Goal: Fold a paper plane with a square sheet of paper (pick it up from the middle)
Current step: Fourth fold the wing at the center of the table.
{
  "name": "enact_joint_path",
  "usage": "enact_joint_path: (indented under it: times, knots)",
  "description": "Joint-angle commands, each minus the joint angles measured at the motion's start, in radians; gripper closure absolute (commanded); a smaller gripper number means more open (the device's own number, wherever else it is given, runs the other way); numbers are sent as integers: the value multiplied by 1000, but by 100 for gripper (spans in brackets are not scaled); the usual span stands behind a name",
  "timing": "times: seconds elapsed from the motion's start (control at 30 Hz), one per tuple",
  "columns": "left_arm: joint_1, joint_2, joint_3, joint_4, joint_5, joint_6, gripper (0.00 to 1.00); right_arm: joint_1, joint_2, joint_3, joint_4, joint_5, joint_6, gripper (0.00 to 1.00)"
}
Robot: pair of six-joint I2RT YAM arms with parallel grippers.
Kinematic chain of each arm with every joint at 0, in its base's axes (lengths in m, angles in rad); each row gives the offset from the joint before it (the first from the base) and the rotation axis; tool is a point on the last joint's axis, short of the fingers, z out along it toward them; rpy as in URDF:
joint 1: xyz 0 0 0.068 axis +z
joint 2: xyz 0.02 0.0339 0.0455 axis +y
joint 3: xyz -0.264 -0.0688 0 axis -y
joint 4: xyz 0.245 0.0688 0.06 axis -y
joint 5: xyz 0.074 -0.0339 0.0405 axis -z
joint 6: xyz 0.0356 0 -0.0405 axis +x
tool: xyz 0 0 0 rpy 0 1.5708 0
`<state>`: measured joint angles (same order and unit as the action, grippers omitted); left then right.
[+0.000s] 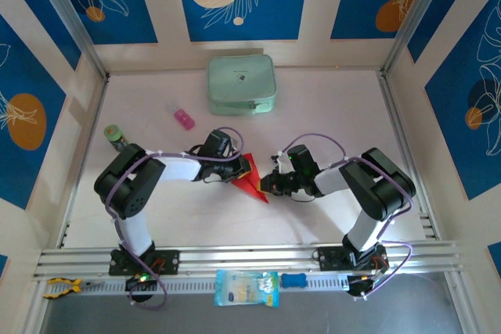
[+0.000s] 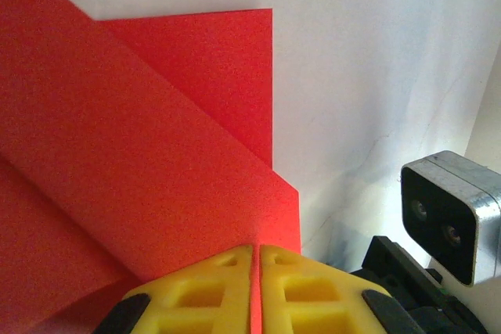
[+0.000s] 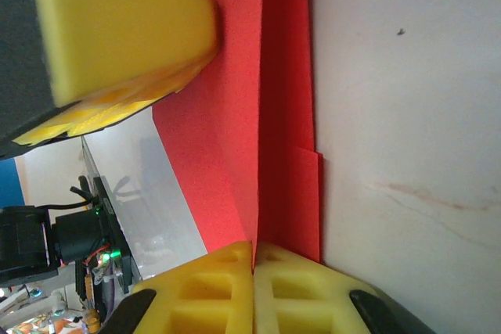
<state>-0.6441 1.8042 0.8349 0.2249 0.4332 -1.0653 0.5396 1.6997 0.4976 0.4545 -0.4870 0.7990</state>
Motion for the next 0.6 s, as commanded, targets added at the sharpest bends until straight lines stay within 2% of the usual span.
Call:
enact_joint_path:
  times: [0.0, 0.57]
  knots:
    - [-8, 23, 33, -5, 8, 7, 89, 1, 27, 12, -48, 4, 5, 93]
    - [-9, 51, 55, -45, 10, 29, 90, -3, 30, 19, -71, 8, 5, 92]
